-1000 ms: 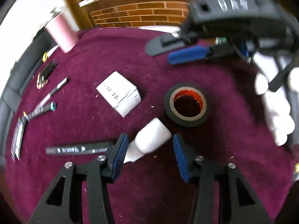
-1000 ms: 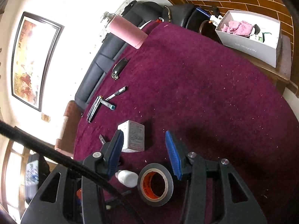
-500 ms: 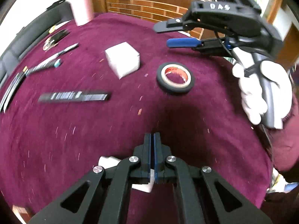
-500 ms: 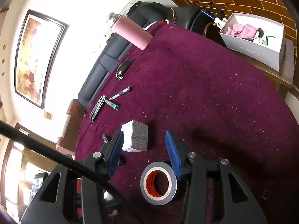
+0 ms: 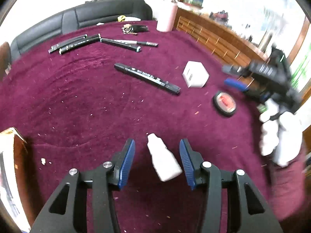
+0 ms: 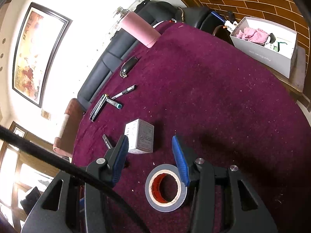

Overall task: Organize objects
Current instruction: 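Grasp the white dropper bottle with the left gripper and lift it, then carry the dropper bottle over the tray with the left gripper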

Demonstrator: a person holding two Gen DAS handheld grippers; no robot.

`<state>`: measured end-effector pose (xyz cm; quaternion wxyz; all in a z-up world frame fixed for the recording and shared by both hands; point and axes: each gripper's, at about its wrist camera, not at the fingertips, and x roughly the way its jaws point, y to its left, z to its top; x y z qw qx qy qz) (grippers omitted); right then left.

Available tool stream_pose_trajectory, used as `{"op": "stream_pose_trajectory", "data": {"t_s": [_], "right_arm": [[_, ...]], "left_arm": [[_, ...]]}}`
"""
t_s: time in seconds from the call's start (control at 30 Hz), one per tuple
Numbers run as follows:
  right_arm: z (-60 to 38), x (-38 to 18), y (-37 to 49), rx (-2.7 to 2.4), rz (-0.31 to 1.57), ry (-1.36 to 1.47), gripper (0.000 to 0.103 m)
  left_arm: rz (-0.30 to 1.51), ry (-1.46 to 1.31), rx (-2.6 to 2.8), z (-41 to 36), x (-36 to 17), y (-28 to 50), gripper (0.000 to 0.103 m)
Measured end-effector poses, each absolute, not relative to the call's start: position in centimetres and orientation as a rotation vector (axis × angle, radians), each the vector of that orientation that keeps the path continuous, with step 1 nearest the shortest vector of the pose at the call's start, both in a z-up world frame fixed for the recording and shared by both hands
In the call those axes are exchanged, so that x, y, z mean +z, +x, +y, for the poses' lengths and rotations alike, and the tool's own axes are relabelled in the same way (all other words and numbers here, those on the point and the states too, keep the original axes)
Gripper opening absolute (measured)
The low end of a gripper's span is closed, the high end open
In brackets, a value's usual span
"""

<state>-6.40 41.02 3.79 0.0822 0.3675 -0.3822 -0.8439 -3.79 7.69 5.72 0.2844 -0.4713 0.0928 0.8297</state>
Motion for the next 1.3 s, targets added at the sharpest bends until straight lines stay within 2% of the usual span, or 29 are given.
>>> {"op": "stream_pose_trajectory", "data": {"t_s": [0.1,0.13,0.17,0.2,0.23,0.53,0.67,0.77,0.87,0.93,0.97,1.03,1.3], "right_arm": [[40.9,3.9,-6.3,-2.541,-1.127,1.094,0.045],[40.9,4.0,-6.3,-2.541,-1.126,1.093,0.045],[40.9,3.9,-6.3,-2.541,-1.121,1.093,0.045],[40.8,3.9,-6.4,-2.548,-1.11,1.1,0.045],[40.7,3.9,-6.5,-2.549,-1.1,1.106,0.045],[38.1,5.5,-5.7,-2.525,-0.924,1.065,0.045],[34.9,5.9,-3.7,-2.567,-0.655,1.224,0.045],[32.3,5.1,-2.9,-2.643,-0.367,1.35,0.045],[30.2,4.1,-3.3,-2.721,-0.11,1.384,0.039],[29.0,3.5,-3.9,-2.748,0.042,1.435,0.032],[28.9,3.6,-4.1,-2.743,0.05,1.44,0.029],[29.4,4.0,-4.5,-2.7,-0.007,1.478,0.014],[31.5,4.6,-2.6,-2.563,-0.391,1.449,0.013]], "left_arm": [[0.416,-1.276,2.214,9.7,4.2,-2.7,0.041],[0.459,-1.275,2.193,10.4,3.6,-2.4,0.039],[0.481,-1.269,2.191,10.4,3.3,-1.9,0.032],[0.466,-1.246,2.195,10.4,3.4,-1.7,0.024],[0.422,-1.253,2.178,10.2,3.5,-1.8,0.022],[0.108,-1.186,2.227,3.8,6.9,-0.4,0.022],[0.049,-1.14,2.236,0.7,8.6,1.0,0.022],[0.006,-1.121,2.239,-1.2,9.0,1.8,0.022],[-0.039,-1.115,2.243,-2.7,8.9,2.2,0.022],[-0.067,-1.111,2.251,-3.7,8.7,2.4,0.022],[-0.084,-1.107,2.256,-4.3,8.8,2.6,0.022],[-0.117,-1.096,2.272,-5.8,9.0,2.9,0.022],[-0.228,-1.066,2.388,-12.6,10.0,4.2,0.022]]}}
